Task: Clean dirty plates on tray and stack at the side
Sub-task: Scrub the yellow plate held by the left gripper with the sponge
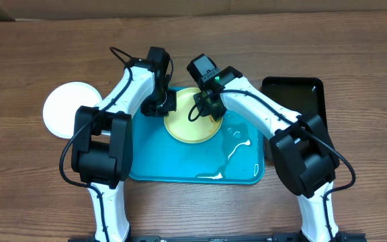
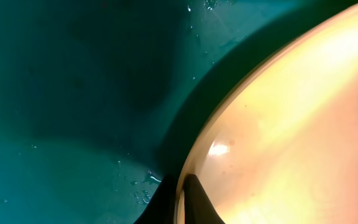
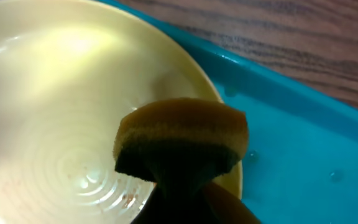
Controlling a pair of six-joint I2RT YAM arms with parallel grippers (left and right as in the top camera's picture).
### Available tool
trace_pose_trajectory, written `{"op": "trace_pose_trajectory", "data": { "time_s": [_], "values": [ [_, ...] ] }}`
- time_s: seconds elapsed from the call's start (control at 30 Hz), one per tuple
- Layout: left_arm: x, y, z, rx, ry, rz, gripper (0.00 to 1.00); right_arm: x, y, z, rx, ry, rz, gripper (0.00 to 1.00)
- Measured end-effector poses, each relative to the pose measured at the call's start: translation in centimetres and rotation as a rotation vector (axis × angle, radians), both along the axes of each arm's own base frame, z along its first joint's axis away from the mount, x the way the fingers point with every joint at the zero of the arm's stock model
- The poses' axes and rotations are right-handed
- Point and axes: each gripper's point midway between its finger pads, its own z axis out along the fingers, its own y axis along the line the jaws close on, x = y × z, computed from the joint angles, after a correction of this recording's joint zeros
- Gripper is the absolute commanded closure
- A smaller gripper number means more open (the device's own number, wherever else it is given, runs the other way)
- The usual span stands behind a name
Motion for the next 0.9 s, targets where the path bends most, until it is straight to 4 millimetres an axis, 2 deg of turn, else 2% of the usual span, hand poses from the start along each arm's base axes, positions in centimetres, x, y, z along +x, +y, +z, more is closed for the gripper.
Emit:
{"op": "trace_pose_trajectory", "data": {
  "time_s": [0.17,0.33,0.5,0.63,0.77,0.83,0.9],
  "values": [
    [0.0,0.0,0.0,-0.001,-0.001,0.000,0.96,0.8,0.7,-0.5,0.036,-0.042,0.001,0.96],
    [0.0,-0.1,0.0,-0.004,0.000,0.000,0.96,0.6,0.5,-2.6,0.046,-0.057,0.001,0.96],
    [0.0,-0.1,0.0,-0.004,0.000,0.000,0.96,0.0,0.7,-2.7,0.078,-0.039,0.008,0.96],
    [0.0,-0.1,0.0,-0.004,0.000,0.000,0.96,-1.7,1.4,-2.7,0.162,0.063,0.028,0.96],
    [0.0,-0.1,0.0,-0.004,0.000,0.000,0.96,-4.2,3.0,-2.4,0.294,0.202,0.061,0.96],
    [0.0,-0.1,0.0,-0.004,0.000,0.000,0.96,-6.1,4.1,-2.0,0.386,0.310,0.093,0.96],
    [0.0,-0.1,0.0,-0.004,0.000,0.000,0.96,-7.2,4.9,-1.1,0.465,0.399,0.107,0.96]
  ]
}}
